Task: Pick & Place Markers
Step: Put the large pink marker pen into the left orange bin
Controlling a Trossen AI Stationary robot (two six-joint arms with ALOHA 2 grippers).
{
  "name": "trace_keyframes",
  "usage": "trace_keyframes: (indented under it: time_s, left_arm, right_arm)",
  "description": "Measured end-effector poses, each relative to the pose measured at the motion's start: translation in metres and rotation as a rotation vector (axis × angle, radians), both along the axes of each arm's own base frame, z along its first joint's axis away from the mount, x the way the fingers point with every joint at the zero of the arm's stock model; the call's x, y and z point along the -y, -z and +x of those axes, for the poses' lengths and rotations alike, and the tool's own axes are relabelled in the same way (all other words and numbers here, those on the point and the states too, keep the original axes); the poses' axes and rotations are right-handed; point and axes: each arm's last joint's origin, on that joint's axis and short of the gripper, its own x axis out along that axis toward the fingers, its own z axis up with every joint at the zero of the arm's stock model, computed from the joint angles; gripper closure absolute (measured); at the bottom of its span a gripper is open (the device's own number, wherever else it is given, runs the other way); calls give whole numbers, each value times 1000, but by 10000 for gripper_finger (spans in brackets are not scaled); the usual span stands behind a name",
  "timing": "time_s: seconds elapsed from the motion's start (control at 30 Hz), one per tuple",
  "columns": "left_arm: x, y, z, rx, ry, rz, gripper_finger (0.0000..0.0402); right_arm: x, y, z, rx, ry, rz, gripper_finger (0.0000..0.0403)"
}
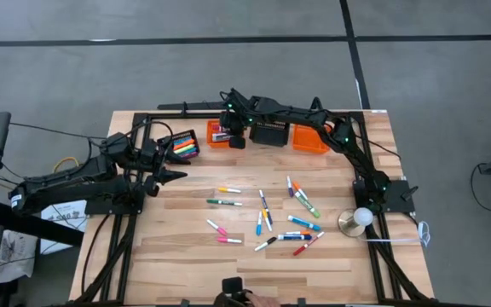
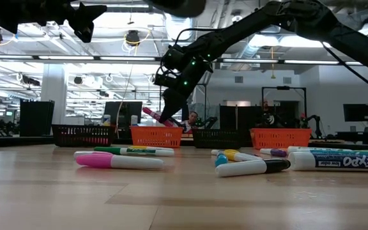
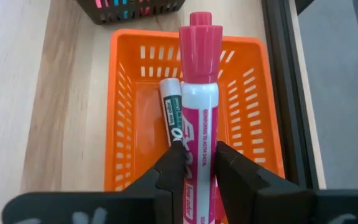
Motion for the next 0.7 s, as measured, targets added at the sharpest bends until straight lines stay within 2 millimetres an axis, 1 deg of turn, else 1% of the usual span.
trace_keyframes:
  time_s: [0.17, 0.6, 0.7]
  left_arm:
    - [0, 0, 0, 3, 0, 1, 217]
    - [0, -1, 0, 13, 1, 4, 217]
    - [0, -1, 0, 14, 0, 5, 217]
  right_arm:
    - [0, 0, 0, 9, 17, 27, 322]
    - [0, 0, 0, 14, 13, 31, 319]
    - [0, 0, 0, 12, 11, 36, 312]
